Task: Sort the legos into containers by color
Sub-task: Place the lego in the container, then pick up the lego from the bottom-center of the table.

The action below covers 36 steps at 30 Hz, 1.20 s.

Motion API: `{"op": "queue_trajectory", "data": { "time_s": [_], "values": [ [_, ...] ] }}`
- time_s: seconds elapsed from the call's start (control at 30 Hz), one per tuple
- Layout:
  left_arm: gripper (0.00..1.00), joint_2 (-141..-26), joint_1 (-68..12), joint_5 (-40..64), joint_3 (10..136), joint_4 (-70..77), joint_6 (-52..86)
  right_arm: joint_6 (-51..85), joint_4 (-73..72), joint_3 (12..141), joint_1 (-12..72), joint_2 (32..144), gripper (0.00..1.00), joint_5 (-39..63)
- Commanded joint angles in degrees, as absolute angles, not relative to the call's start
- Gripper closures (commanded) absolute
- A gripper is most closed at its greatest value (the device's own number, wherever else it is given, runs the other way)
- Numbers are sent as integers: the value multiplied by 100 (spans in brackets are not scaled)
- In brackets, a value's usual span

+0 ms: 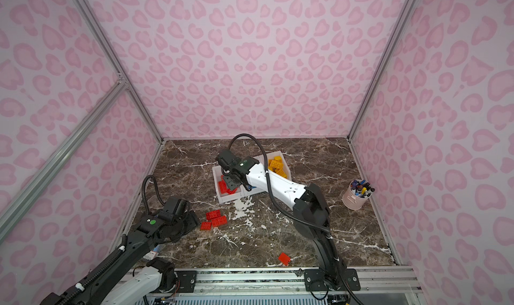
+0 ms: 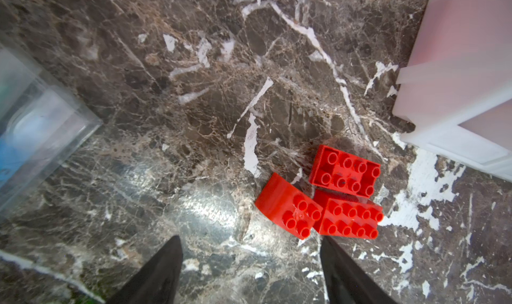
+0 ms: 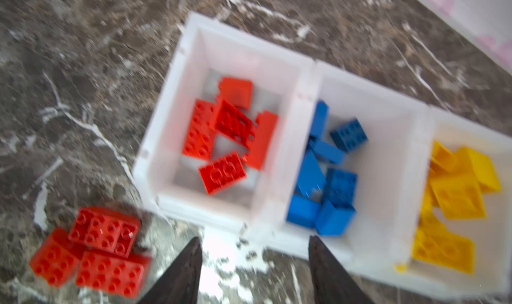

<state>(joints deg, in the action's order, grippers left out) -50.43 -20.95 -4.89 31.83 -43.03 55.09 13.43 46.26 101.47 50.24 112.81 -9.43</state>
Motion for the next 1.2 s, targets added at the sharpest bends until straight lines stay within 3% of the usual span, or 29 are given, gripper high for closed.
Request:
{"op": "queue_trajectory", "data": {
  "time_s": [0.0, 0.17, 0.43, 0.7, 1.17],
  "values": [
    [20, -5128, -2081, -492, 3138, -4094, 5393, 2189, 4512, 8669, 5050, 10368, 38, -1028],
    [20, -5411, -2083, -371, 3077, -3825, 5269, 3252, 4249, 6086, 5342, 8555, 38, -741],
    [20, -5818, -2078, -239, 3138, -3582, 5143, 4265, 4827, 4539, 6531, 7711, 38, -636],
    [21, -5590, -2081, -282, 3049, -3671, 5179, 4377, 4439, 3708, 6873, 7319, 38, -161],
    [21, -5389, -2081, -305, 3021, -3801, 5275, 4367, 4117, 3335, 7152, 7202, 40, 126]
  ]
}}
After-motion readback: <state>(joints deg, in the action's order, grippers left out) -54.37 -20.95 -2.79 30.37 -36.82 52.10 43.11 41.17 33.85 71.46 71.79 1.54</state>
